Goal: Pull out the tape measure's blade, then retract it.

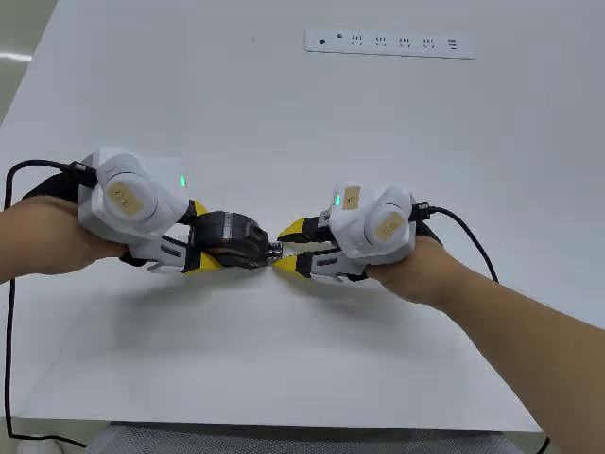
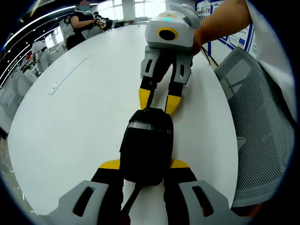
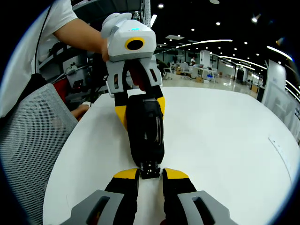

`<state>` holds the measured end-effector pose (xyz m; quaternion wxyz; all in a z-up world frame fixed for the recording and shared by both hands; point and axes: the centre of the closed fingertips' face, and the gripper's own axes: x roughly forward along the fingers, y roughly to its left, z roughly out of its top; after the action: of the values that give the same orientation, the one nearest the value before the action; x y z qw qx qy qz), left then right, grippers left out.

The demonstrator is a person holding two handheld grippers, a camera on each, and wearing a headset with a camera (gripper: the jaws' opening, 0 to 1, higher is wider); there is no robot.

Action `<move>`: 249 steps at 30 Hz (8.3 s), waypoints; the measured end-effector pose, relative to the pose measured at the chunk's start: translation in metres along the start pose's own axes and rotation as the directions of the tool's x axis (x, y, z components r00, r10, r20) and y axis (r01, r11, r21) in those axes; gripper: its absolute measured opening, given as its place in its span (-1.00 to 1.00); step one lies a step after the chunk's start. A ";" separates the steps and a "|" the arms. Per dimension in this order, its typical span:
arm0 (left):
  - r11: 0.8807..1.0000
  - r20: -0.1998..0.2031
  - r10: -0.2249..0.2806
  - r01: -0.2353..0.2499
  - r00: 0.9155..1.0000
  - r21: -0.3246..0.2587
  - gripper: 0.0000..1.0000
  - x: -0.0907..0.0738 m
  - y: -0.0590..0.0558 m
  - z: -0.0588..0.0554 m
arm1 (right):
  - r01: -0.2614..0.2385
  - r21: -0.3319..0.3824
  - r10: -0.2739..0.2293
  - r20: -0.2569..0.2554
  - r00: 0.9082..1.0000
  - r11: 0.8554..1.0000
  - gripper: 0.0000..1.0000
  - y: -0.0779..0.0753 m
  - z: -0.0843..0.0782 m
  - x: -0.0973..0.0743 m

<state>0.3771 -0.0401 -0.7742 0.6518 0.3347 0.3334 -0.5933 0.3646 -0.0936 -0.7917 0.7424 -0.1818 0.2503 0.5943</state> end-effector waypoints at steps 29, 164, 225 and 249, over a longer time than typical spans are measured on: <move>1.000 0.004 0.001 -0.001 1.000 0.017 -0.46 0.000 0.000 0.000 | -0.019 -0.048 0.019 0.002 1.000 0.999 -0.77 0.002 0.000 0.003; 1.000 0.022 0.015 -0.015 1.000 0.008 -0.45 0.002 -0.001 0.003 | 0.144 0.053 -0.129 -0.219 0.967 0.988 -0.78 -0.012 -0.131 -0.186; 0.894 0.211 0.252 -0.144 0.944 -0.425 0.62 -0.045 -0.024 0.006 | 0.330 0.322 -0.299 -0.143 0.944 0.888 0.58 0.009 -0.102 -0.196; 0.786 0.226 0.408 -0.215 0.884 -0.579 0.90 -0.077 -0.052 -0.016 | 0.425 0.384 -0.416 -0.111 0.902 0.819 0.91 0.041 -0.088 -0.224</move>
<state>0.3190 0.0121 -0.7214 0.8565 0.0821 0.3080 -0.4059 0.2734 -0.3112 -0.7305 0.8735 -0.0836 0.3281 0.3499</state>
